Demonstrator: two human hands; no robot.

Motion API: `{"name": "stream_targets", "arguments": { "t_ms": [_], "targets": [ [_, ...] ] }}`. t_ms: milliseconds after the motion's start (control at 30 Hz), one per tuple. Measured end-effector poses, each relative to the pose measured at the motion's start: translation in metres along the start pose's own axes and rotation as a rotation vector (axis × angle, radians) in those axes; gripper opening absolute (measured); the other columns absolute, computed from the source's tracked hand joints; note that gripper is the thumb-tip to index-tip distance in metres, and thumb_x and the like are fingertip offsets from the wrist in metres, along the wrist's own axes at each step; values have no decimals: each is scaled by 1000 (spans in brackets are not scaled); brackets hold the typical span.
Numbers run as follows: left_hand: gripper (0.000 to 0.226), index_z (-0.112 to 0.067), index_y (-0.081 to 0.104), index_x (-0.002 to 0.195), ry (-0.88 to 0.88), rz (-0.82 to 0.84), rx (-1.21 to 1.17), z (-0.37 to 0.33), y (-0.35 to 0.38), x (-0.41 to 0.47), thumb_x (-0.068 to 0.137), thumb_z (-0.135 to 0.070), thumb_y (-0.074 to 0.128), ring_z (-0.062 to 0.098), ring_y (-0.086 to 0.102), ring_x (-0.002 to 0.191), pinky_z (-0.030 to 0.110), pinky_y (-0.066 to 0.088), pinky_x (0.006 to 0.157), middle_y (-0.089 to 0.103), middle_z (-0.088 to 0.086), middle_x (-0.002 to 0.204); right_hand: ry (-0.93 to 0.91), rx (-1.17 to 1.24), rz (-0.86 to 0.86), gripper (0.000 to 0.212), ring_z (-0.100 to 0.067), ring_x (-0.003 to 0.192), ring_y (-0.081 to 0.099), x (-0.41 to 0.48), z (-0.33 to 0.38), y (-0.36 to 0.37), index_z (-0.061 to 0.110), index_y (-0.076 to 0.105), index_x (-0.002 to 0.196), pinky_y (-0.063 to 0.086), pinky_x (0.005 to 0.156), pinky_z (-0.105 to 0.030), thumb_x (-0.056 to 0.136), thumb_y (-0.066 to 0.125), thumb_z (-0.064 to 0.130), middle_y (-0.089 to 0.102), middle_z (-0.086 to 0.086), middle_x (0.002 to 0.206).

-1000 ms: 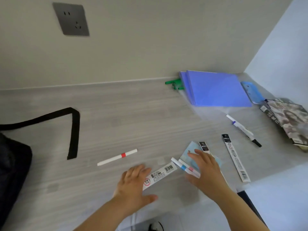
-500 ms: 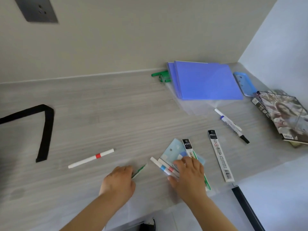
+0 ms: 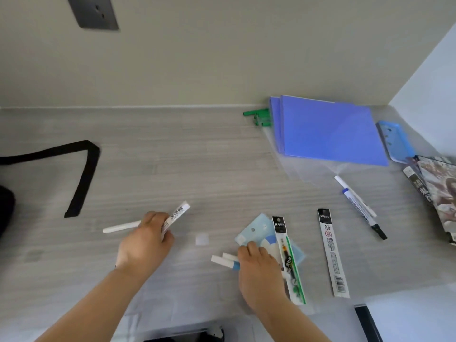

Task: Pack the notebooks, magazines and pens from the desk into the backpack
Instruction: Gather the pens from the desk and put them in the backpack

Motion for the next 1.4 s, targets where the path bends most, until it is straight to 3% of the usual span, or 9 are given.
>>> {"name": "stream_targets", "arguments": {
  "t_ms": [200,367,633,833,967,1067,1167,1233,1400],
  "targets": [
    [48,-13,38,130,-105,82,199,23,-11,30,86,-21,54,34,52,104,41,46,79,39,11,129,218,264,-74,26,-21,76,53,-8,-33,-12,18,43,114,28,48,-15,89,45,24,46,4,121],
    [34,-11,53,112,-190,160,197,41,-9,39,85,-33,53,35,52,102,40,44,82,46,14,115,536,272,-4,38,-27,95,62,-25,-67,-7,20,38,121,39,65,-29,87,47,35,41,0,123],
    [33,-6,48,114,-59,248,419,29,0,41,91,-28,44,32,44,113,37,39,93,49,15,120,604,335,76,30,-26,101,59,-26,-76,-1,16,42,117,45,79,-33,87,45,22,52,-2,121],
    [18,-12,37,77,-49,187,-31,1,6,30,93,-20,40,28,48,66,31,36,59,54,16,76,585,289,98,24,-25,95,60,-31,-84,-3,12,43,104,50,77,-36,85,48,25,48,-4,113],
    [25,-20,33,69,-4,202,-201,-18,11,23,89,-20,50,23,43,51,29,28,47,45,3,54,657,348,-16,19,-26,73,52,-37,-113,-17,20,30,83,37,61,-29,82,49,20,55,-3,81],
    [33,-23,36,61,26,233,-236,-26,14,17,84,-23,58,18,40,47,26,26,44,42,2,51,756,356,-143,21,-27,63,48,-41,-135,-25,19,34,96,34,57,-29,83,49,17,50,-2,72],
    [36,-23,37,55,38,270,-250,-28,17,14,83,-24,60,16,38,45,27,26,43,41,1,48,856,330,-109,44,-31,77,57,-44,-146,-18,18,31,125,37,62,-30,87,49,27,62,-10,88],
    [38,-21,36,53,45,295,-264,-26,19,14,83,-21,60,16,37,46,28,25,44,40,1,48,898,326,-62,41,-32,87,60,-45,-149,-12,15,36,122,37,64,-29,87,49,31,65,-13,101],
    [38,-20,36,53,50,347,-240,-19,21,18,84,-24,58,16,39,47,27,27,45,41,0,49,940,303,24,20,-26,70,47,-35,-150,-15,9,45,97,33,59,-28,84,49,25,56,-8,83]
  ]
}}
Point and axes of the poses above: each hand's wrist, its own x-axis towards the middle knuckle, its own y-axis out of the palm, z = x × y, the point moved 5 cm from there along x, towards the middle knuckle
